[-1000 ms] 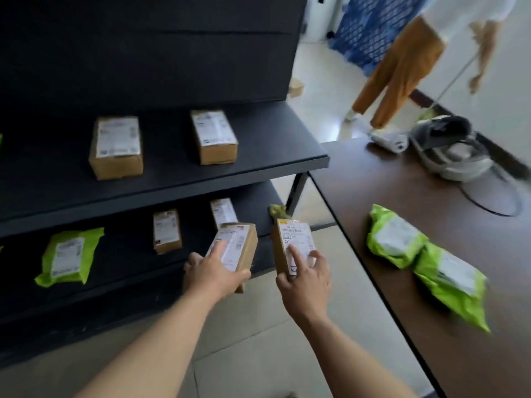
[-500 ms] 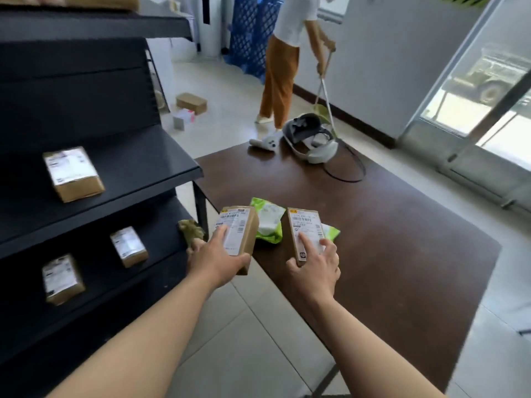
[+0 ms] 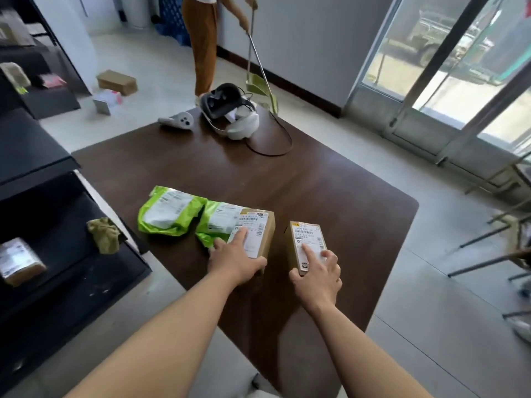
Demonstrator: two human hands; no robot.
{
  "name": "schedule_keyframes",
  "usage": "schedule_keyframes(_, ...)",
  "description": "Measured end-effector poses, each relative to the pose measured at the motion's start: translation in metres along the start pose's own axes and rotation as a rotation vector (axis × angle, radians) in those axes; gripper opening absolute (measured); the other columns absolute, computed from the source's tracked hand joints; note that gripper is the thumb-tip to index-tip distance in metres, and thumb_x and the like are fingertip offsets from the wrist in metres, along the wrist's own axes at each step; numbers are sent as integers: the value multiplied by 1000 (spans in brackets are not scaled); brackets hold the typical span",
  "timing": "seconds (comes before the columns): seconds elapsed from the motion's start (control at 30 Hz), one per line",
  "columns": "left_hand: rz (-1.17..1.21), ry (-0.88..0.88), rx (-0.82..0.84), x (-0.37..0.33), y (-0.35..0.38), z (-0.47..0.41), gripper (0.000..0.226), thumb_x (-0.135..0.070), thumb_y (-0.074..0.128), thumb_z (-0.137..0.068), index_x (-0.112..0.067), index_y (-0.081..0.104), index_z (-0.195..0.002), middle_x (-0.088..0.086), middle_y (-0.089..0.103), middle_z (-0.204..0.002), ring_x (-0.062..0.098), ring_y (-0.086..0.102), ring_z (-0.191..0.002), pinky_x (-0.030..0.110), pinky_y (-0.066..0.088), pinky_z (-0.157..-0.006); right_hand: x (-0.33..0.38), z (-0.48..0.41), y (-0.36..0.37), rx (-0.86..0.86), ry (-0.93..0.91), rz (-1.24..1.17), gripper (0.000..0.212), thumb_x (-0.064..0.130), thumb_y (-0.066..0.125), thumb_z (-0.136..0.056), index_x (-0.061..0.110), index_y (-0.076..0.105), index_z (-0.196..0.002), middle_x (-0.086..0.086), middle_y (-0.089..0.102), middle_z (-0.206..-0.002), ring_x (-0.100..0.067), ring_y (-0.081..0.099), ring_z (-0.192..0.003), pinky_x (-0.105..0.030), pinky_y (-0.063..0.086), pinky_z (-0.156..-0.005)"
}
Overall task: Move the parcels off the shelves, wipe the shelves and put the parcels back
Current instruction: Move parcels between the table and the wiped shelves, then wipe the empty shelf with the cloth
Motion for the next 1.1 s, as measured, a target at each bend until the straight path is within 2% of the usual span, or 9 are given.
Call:
schedule_keyframes(0.27, -116, -2, 74, -27, 60, -23, 91, -63, 62, -71, -44, 14, -146, 15, 29, -133, 35, 36, -121, 40, 36, -101, -52, -25, 22, 76, 63, 30, 62, 42, 56, -86, 41, 32, -143, -3, 20, -143, -27, 28, -129, -45, 27, -110)
schedule_keyframes(0.57, -208, -18, 58, -20, 80, -32, 99, -57, 73, -70, -41, 11, -145, 13, 24, -132, 33, 34, -119, 41, 37, -101, -64, -31, 46, 132, 57, 30, 66, 42, 62, -86, 44, 28, -143, -6, 13, -146, -30, 21, -135, -46, 24, -114)
schedule_keyframes(0.73, -225, -42, 108, -16, 78, -33, 106, -61, 75, -65, -39, 11, -146, 12, 24, -133, 32, 32, -123, 42, 34, -104, -62, -33, 43, 128, 49, 46, 60, 45, 57, -89, 40, 32, -143, -8, 11, -149, -30, 7, -141, -47, 9, -117)
schedule_keyframes(0.8, -231, -51, 96, -14, 70, -29, 99, -60, 72, -68, -35, 17, -145, 12, 27, -135, 33, 31, -126, 43, 32, -105, -56, -32, 38, 119, 30, 4, 55, 41, 55, -91, 37, 36, -142, -8, 11, -151, -28, 4, -143, -46, 6, -118)
schedule_keyframes(0.87, -188, -45, 54, -12, 58, -25, 81, -55, 68, -74, -30, 29, -141, 11, 35, -136, 32, 34, -126, 43, 33, -104, -46, -32, 32, 110, 7, -51, 52, 36, 55, -92, 35, 40, -142, -7, 12, -153, -27, 5, -144, -46, 7, -118)
schedule_keyframes(0.97, -61, -64, -21, -1, 33, -17, 51, -45, 61, -83, -23, 50, -127, 6, 53, -129, 29, 48, -120, 40, 40, -98, -22, -30, 25, 106, -53, -103, 51, 30, 56, -92, 31, 42, -141, -7, 16, -154, -28, 7, -144, -45, 9, -117)
schedule_keyframes(1.1, 140, -121, -113, 24, -4, -7, 26, -36, 59, -86, -17, 64, -104, 5, 64, -114, 26, 58, -107, 31, 47, -87, 22, -25, 25, 110, -161, -146, 50, 26, 56, -91, 25, 46, -139, -6, 28, -151, -25, 14, -142, -43, 15, -116)
Point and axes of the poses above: each hand's wrist, its own z-axis away from the middle knuckle, its own y-axis out of the palm, x = y × z, the point moved 7 cm from there along -z, towards the middle knuckle
